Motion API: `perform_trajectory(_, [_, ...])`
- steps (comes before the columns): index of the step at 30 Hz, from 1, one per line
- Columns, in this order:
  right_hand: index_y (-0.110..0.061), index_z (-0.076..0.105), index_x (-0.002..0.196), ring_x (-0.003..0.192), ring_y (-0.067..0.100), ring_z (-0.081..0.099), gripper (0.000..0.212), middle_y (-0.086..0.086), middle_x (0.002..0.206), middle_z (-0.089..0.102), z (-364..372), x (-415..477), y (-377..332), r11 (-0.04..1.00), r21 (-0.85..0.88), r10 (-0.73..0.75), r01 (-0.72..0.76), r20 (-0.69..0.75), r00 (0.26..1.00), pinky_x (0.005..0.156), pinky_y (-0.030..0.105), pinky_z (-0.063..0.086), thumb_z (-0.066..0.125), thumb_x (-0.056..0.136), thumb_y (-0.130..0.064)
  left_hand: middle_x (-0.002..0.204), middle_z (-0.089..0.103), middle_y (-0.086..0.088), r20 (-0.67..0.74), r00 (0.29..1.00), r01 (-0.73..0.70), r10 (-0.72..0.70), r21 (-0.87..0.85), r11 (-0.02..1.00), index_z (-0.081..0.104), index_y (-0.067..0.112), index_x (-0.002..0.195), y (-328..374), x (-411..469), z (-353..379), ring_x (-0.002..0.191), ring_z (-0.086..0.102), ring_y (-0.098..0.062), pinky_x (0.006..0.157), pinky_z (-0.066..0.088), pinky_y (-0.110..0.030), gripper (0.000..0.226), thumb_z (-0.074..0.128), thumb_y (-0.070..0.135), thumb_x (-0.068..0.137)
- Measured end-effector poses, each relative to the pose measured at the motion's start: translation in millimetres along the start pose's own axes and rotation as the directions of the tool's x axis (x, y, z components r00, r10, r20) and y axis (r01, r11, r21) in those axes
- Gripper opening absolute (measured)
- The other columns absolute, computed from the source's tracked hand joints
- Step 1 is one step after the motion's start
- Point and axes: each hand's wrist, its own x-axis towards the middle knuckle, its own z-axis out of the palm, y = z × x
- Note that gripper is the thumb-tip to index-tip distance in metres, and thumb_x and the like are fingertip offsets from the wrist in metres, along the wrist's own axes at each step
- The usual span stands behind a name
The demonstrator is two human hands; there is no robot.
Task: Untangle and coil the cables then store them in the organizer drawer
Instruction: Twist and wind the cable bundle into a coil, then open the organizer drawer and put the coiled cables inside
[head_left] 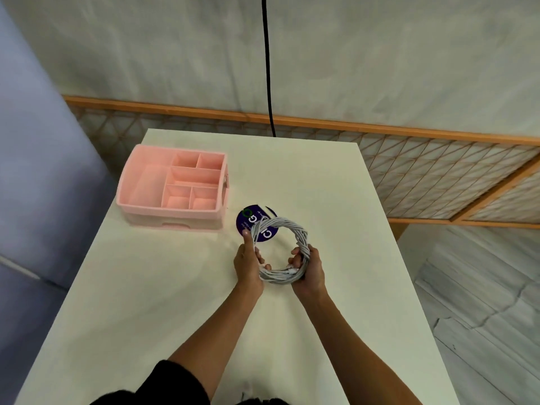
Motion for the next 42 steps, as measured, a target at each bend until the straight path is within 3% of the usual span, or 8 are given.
perform_trajectory(7, [-0.006,0.069,0.074,0.052,0.013,0.056,0.043,0.001,0.056,0.064,-17,22,19,0.945,-0.310,-0.192,0.106,-0.261,0.946,0.063,0.028,0.047,0.041,0.099,-0.027,0.070,0.057,-0.007,-0.135,0.937,-0.278,0.321,0.267,0.923,0.046,0.007,0.094,-34,14,0,0.041,0.051,-0.017,0.035,0.040,-0.017,0.037,0.070,0.034,0.085])
perform_trajectory(12, [-0.008,0.061,0.082,0.058,0.012,0.053,0.039,0.000,0.065,0.061,-22,27,28,0.802,-0.584,-0.375,0.126,-0.328,0.867,0.060,0.025,0.043,0.037,0.101,-0.031,0.073,0.055,-0.005,-0.067,0.850,-0.436,0.523,0.470,0.768,0.044,0.010,0.085,-56,29,-1,0.063,0.052,-0.022,0.060,0.048,-0.036,0.030,0.066,0.029,0.089])
perform_trajectory(15, [-0.015,0.055,0.097,0.062,0.011,0.057,0.022,0.003,0.073,0.063,-22,30,27,0.714,-0.677,-0.492,0.179,-0.304,0.816,0.058,0.020,0.042,0.037,0.101,-0.027,0.076,0.050,-0.007,-0.011,0.805,-0.500,0.593,0.526,0.689,0.043,0.009,0.083,-60,31,4,0.068,0.044,-0.019,0.064,0.039,-0.028,0.025,0.063,0.022,0.091])
perform_trajectory(20, [-0.011,0.057,0.097,0.084,0.023,0.054,0.023,0.006,0.090,0.060,-28,39,35,0.542,-0.814,-0.613,0.209,-0.212,0.761,0.072,0.026,0.036,0.037,0.101,-0.021,0.092,0.054,-0.022,0.024,0.749,-0.406,0.662,0.806,0.430,0.053,0.000,0.088,-72,50,3,0.082,0.049,-0.037,0.073,0.045,-0.047,0.026,0.069,0.019,0.085])
perform_trajectory(24, [-0.008,0.058,0.110,0.103,0.029,0.042,0.027,0.010,0.111,0.051,-34,52,38,0.274,-0.962,-0.670,0.013,-0.182,0.719,0.087,0.037,0.029,0.037,0.101,-0.022,0.108,0.055,-0.019,0.122,0.728,-0.384,0.675,0.888,0.254,0.059,0.006,0.108,-72,56,5,0.091,0.052,-0.036,0.073,0.048,-0.045,0.030,0.071,0.019,0.084])
perform_trajectory(27, [-0.013,0.055,0.116,0.105,0.027,0.042,0.028,0.009,0.114,0.051,-33,53,37,0.208,-0.978,-0.686,0.022,-0.130,0.716,0.090,0.039,0.031,0.035,0.101,-0.026,0.107,0.057,-0.016,0.188,0.721,-0.393,0.667,0.903,0.171,0.059,0.009,0.109,-69,58,5,0.090,0.054,-0.035,0.071,0.046,-0.043,0.027,0.065,0.025,0.088])
perform_trajectory(33, [-0.006,0.052,0.113,0.111,0.032,0.042,0.025,0.013,0.116,0.051,-33,49,26,0.299,-0.954,-0.613,0.023,-0.173,0.771,0.094,0.041,0.029,0.040,0.099,-0.024,0.112,0.054,-0.018,0.171,0.805,-0.409,0.569,0.854,0.322,0.059,0.005,0.109,-60,57,2,0.100,0.050,-0.037,0.084,0.040,-0.046,0.061,0.025,0.053,0.090])
perform_trajectory(42, [-0.008,0.048,0.119,0.118,0.034,0.038,0.032,0.014,0.124,0.046,-25,42,12,0.386,-0.923,-0.550,0.004,-0.226,0.804,0.099,0.044,0.029,0.046,0.097,-0.031,0.109,0.050,-0.011,0.104,0.856,-0.444,0.506,0.649,0.618,0.055,-0.002,0.111,-33,54,-24,0.104,0.045,-0.027,0.097,0.036,-0.041,0.025,0.046,0.018,0.099])
